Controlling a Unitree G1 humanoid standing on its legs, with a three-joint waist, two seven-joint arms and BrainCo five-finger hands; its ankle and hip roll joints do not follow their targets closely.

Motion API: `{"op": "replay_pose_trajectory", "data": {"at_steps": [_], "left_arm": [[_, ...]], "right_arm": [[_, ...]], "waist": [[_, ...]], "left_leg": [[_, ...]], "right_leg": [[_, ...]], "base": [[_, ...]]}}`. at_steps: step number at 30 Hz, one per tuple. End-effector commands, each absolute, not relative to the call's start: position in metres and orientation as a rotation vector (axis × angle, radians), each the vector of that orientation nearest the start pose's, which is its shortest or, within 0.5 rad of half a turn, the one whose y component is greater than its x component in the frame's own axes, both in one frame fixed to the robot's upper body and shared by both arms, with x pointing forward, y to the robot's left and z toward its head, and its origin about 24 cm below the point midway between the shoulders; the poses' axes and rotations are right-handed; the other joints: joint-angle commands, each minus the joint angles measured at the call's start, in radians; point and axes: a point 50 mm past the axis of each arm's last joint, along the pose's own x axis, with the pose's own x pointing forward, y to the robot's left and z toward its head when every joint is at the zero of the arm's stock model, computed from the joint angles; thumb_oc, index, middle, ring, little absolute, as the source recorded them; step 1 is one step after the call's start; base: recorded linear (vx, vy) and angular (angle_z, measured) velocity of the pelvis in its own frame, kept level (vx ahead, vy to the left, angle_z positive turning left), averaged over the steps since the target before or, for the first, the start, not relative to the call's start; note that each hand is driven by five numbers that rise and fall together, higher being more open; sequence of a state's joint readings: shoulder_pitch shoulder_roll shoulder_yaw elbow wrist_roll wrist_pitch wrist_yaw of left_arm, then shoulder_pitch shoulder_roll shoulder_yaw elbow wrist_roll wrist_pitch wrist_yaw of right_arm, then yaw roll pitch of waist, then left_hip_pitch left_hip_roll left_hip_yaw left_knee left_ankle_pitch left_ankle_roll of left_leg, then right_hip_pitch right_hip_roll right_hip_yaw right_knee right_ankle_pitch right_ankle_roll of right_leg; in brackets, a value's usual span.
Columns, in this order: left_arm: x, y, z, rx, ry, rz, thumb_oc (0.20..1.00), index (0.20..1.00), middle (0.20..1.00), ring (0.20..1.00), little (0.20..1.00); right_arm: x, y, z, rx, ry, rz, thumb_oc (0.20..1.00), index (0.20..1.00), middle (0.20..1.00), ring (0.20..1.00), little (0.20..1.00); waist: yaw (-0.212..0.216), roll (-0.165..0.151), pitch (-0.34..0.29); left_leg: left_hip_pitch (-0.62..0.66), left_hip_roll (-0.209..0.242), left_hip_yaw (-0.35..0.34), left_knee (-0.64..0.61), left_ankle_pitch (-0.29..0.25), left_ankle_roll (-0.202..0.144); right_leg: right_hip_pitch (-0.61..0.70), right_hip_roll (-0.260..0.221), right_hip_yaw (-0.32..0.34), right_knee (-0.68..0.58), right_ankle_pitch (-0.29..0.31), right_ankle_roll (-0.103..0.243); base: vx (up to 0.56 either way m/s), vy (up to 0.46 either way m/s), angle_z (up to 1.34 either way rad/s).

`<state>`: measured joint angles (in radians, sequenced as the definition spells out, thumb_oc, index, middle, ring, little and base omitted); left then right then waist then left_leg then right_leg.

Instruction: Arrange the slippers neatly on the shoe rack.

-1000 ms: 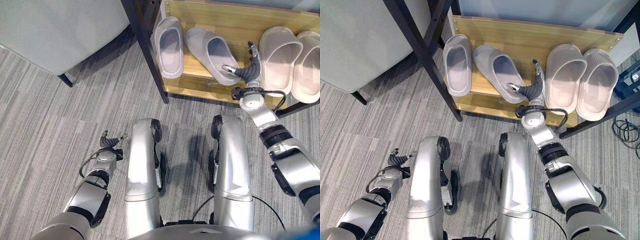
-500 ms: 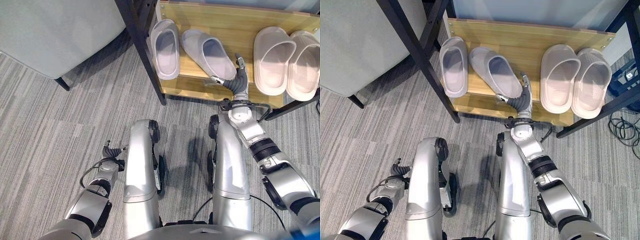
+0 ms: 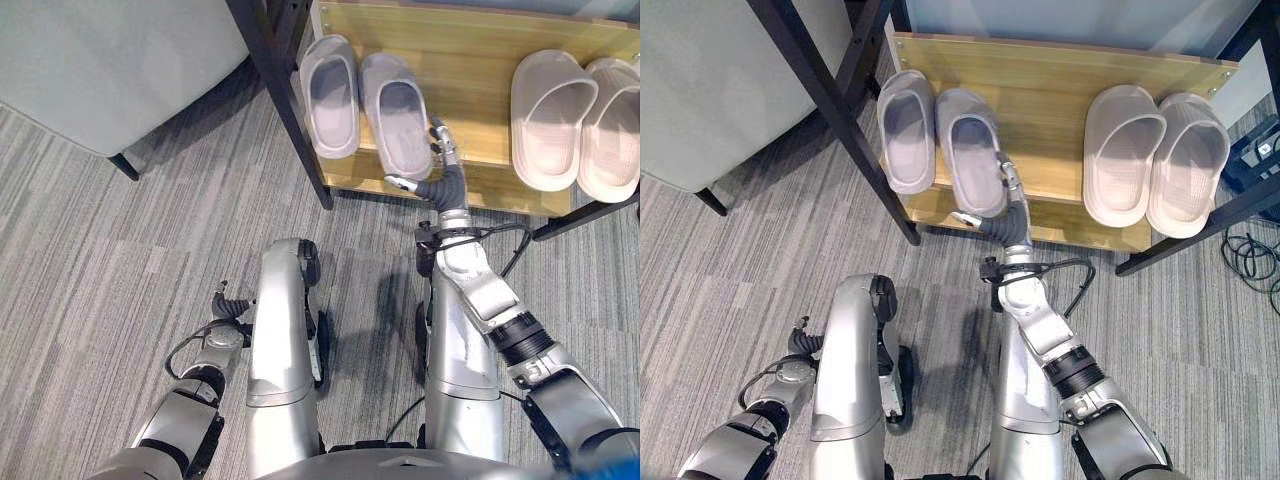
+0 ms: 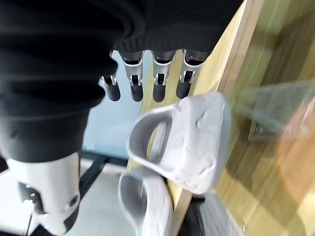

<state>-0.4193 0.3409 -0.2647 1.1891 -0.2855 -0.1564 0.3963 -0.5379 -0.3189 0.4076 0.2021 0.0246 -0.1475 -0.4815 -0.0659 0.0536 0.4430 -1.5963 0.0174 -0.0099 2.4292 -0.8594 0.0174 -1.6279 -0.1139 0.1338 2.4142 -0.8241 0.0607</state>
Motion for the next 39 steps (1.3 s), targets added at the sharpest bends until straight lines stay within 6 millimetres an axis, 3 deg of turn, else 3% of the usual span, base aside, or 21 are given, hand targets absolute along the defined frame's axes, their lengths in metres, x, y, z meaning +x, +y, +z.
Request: {"op": "replay_pose_trajectory", "data": {"at_steps": [1, 8, 15, 19, 25, 27, 31, 32, 34, 37, 39], "left_arm": [[0.258, 0.260, -0.064, 0.388, 0.560, 0.462, 1.000, 1.000, 1.000, 1.000, 1.000], [0.257, 0.259, -0.065, 0.392, 0.560, 0.469, 1.000, 1.000, 1.000, 1.000, 1.000], [0.269, 0.261, -0.056, 0.404, 0.531, 0.473, 1.000, 1.000, 1.000, 1.000, 1.000], [0.271, 0.266, -0.052, 0.399, 0.527, 0.490, 1.000, 1.000, 1.000, 1.000, 1.000], [0.268, 0.263, -0.057, 0.392, 0.549, 0.496, 1.000, 1.000, 1.000, 1.000, 1.000], [0.267, 0.255, -0.060, 0.388, 0.551, 0.485, 1.000, 1.000, 1.000, 1.000, 1.000], [0.263, 0.254, -0.063, 0.393, 0.558, 0.485, 1.000, 1.000, 1.000, 1.000, 1.000], [0.257, 0.255, -0.067, 0.411, 0.564, 0.480, 1.000, 1.000, 1.000, 1.000, 1.000], [0.255, 0.256, -0.067, 0.429, 0.555, 0.481, 1.000, 1.000, 1.000, 1.000, 1.000], [0.243, 0.257, -0.074, 0.456, 0.559, 0.472, 1.000, 1.000, 1.000, 1.000, 1.000], [0.235, 0.252, -0.078, 0.467, 0.546, 0.459, 1.000, 1.000, 1.000, 1.000, 1.000]], "right_arm": [[0.316, -0.083, 0.165, -0.253, -0.619, 0.086, 1.000, 1.000, 1.000, 1.000, 1.000], [0.319, -0.069, 0.163, -0.237, -0.597, 0.137, 1.000, 1.000, 1.000, 1.000, 1.000], [0.340, -0.063, 0.168, -0.250, -0.562, 0.102, 1.000, 1.000, 1.000, 1.000, 1.000], [0.356, -0.068, 0.174, -0.282, -0.536, 0.037, 1.000, 1.000, 1.000, 1.000, 1.000], [0.355, -0.076, 0.182, -0.268, -0.576, -0.036, 1.000, 1.000, 1.000, 1.000, 1.000], [0.340, -0.083, 0.187, -0.190, -0.648, -0.128, 1.000, 1.000, 1.000, 1.000, 1.000], [0.322, -0.082, 0.190, -0.152, -0.715, -0.122, 1.000, 1.000, 1.000, 1.000, 1.000], [0.302, -0.083, 0.198, -0.180, -0.825, -0.111, 1.000, 1.000, 1.000, 1.000, 1.000], [0.291, -0.086, 0.203, -0.207, -0.893, -0.113, 1.000, 1.000, 1.000, 1.000, 1.000], [0.275, -0.101, 0.194, -0.323, -0.928, -0.125, 1.000, 1.000, 1.000, 1.000, 1.000], [0.266, -0.133, 0.172, -0.495, -0.876, -0.217, 1.000, 1.000, 1.000, 1.000, 1.000]], "waist": [[0.053, -0.014, -0.027], [0.060, -0.012, -0.028], [0.067, -0.004, -0.028], [0.076, 0.004, -0.033], [0.074, 0.000, -0.041], [0.062, 0.000, -0.039], [0.054, 0.000, -0.037], [0.046, -0.001, -0.032], [0.041, -0.004, -0.030], [0.032, -0.012, -0.033], [0.023, -0.019, -0.036]], "left_leg": [[0.038, -0.054, -0.014, 0.119, 0.063, 0.049], [0.038, -0.056, -0.017, 0.123, 0.067, 0.045], [0.037, -0.058, -0.020, 0.128, 0.065, 0.044], [0.038, -0.060, -0.024, 0.131, 0.062, 0.045], [0.035, -0.062, -0.024, 0.134, 0.061, 0.043], [0.032, -0.061, -0.018, 0.135, 0.058, 0.045], [0.036, -0.058, -0.017, 0.137, 0.056, 0.045], [0.042, -0.057, -0.013, 0.137, 0.057, 0.045], [0.044, -0.053, -0.012, 0.135, 0.063, 0.045], [0.049, -0.051, -0.013, 0.130, 0.072, 0.043], [0.045, -0.053, -0.019, 0.122, 0.076, 0.042]], "right_leg": [[0.058, 0.038, 0.107, 0.063, 0.147, -0.075], [0.058, 0.036, 0.104, 0.068, 0.145, -0.077], [0.058, 0.038, 0.109, 0.073, 0.147, -0.075], [0.058, 0.040, 0.111, 0.075, 0.150, -0.070], [0.058, 0.039, 0.114, 0.079, 0.150, -0.069], [0.058, 0.042, 0.116, 0.086, 0.150, -0.072], [0.058, 0.044, 0.116, 0.085, 0.148, -0.074], [0.058, 0.046, 0.114, 0.084, 0.147, -0.074], [0.058, 0.044, 0.111, 0.081, 0.149, -0.075], [0.058, 0.044, 0.107, 0.073, 0.150, -0.073], [0.058, 0.041, 0.105, 0.064, 0.151, -0.070]], "base": [[0.00, 0.000, 0.00], [0.00, 0.000, 0.00], [0.00, 0.000, 0.00], [0.00, 0.000, 0.00], [0.00, 0.000, 0.00], [0.00, 0.000, 0.00], [0.00, 0.000, 0.00], [0.00, 0.000, 0.00], [-0.01, -0.010, -0.02], [0.00, 0.000, 0.00], [0.00, 0.000, 0.00]]}}
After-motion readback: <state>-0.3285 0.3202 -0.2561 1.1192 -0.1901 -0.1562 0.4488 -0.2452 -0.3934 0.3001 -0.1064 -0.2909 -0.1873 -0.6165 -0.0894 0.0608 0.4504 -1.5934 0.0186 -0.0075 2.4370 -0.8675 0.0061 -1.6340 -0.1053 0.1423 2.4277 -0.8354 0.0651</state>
